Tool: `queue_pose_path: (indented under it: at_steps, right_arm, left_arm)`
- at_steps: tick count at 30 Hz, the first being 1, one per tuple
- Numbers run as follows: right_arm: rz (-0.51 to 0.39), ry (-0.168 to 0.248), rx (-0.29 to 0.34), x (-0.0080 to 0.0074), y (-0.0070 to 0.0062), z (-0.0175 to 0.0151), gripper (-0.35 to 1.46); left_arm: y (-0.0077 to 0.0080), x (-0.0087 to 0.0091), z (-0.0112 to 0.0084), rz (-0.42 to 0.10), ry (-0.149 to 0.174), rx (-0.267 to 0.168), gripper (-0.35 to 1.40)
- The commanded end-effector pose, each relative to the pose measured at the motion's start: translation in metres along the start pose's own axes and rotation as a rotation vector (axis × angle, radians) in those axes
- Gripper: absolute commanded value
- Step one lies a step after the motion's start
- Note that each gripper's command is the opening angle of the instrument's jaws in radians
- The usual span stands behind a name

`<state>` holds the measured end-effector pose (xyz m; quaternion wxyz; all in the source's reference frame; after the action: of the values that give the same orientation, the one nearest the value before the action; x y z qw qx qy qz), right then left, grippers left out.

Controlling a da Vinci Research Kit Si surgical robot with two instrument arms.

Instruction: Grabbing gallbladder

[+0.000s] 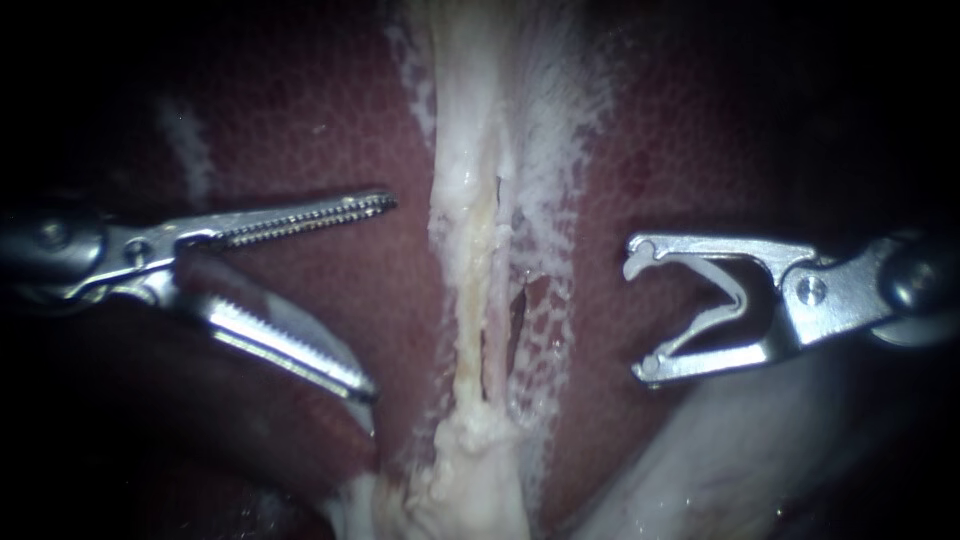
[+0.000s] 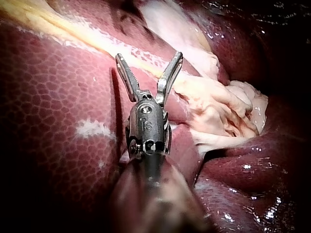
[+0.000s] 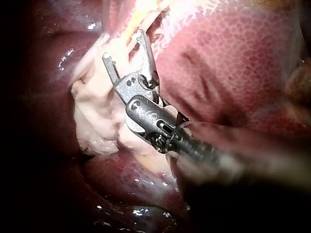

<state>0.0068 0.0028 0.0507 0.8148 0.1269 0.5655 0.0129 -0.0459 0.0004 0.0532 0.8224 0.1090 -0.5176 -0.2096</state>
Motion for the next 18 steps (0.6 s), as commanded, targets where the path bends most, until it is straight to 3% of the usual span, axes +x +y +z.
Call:
queue_pose_path:
  at_steps: [1, 7, 12, 18]
  right_arm:
    - [0.0, 0.0, 0.001, 0.0001, -0.0001, 0.0, 0.6]
    - [0.0, 0.0, 0.001, 0.0001, -0.0001, 0.0, 0.6]
    - [0.0, 0.0, 0.0, 0.0001, -0.0001, 0.0001, 0.6]
    - [0.0, 0.0, 0.0, 0.0001, -0.0001, 0.0001, 0.6]
  left_arm:
    - [0.0001, 0.0002, 0.0003, -0.009, 0.001, -0.005, 1.06]
    - [0.0012, 0.0009, 0.0014, -0.058, 0.001, -0.015, 0.96]
    - [0.0022, 0.0015, 0.0021, -0.061, 0.002, -0.026, 0.96]
    - [0.0024, 0.0014, 0.0031, -0.069, 0.003, -0.035, 0.94]
